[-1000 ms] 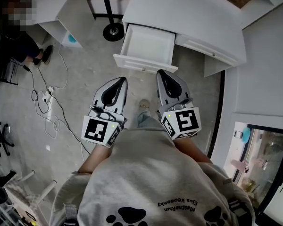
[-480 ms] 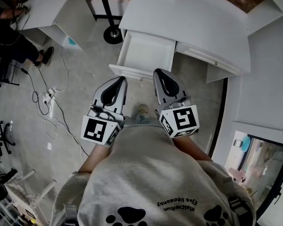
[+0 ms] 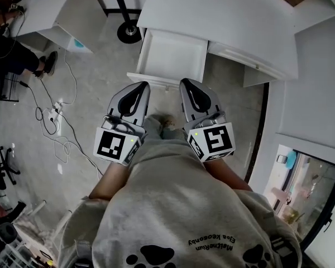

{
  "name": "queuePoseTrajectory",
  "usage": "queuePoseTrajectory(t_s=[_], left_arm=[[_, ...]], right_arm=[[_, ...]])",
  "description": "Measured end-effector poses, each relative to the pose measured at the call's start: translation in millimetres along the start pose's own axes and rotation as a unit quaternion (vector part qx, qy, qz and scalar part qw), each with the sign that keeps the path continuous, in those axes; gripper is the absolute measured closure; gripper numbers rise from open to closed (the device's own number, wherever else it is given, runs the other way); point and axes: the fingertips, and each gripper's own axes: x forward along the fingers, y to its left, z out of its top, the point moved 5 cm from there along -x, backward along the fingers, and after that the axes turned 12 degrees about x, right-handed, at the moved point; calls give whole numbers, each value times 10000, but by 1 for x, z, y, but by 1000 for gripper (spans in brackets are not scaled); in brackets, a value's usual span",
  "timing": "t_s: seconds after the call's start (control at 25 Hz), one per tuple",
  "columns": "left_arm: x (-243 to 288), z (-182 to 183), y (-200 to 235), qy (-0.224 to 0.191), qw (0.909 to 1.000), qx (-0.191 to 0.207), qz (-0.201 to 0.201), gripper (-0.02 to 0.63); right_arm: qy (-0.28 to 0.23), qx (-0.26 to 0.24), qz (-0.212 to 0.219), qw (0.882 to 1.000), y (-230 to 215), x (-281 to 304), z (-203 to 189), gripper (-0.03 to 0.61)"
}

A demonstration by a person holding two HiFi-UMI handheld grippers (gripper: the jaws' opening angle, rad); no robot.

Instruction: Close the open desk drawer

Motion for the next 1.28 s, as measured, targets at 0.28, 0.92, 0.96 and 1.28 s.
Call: queuePoseTrajectory(t_s=[0.28, 0.92, 0.96, 1.28], left_arm=[[32, -20, 17, 195, 9979, 18, -612, 595], [91, -93, 25, 254, 9931, -131, -1137, 595], [93, -99, 25, 280, 9928, -147, -1154, 595], [106, -144, 23, 397, 9911, -270, -1245, 595]], right_arm=[[165, -142, -354, 9991, -10, 23, -16, 545], [121, -105, -504, 9986, -54, 70, -74, 545], [133, -119, -504, 9986, -57, 74, -79, 545], [315, -93, -401, 9987, -69, 90, -122, 545]])
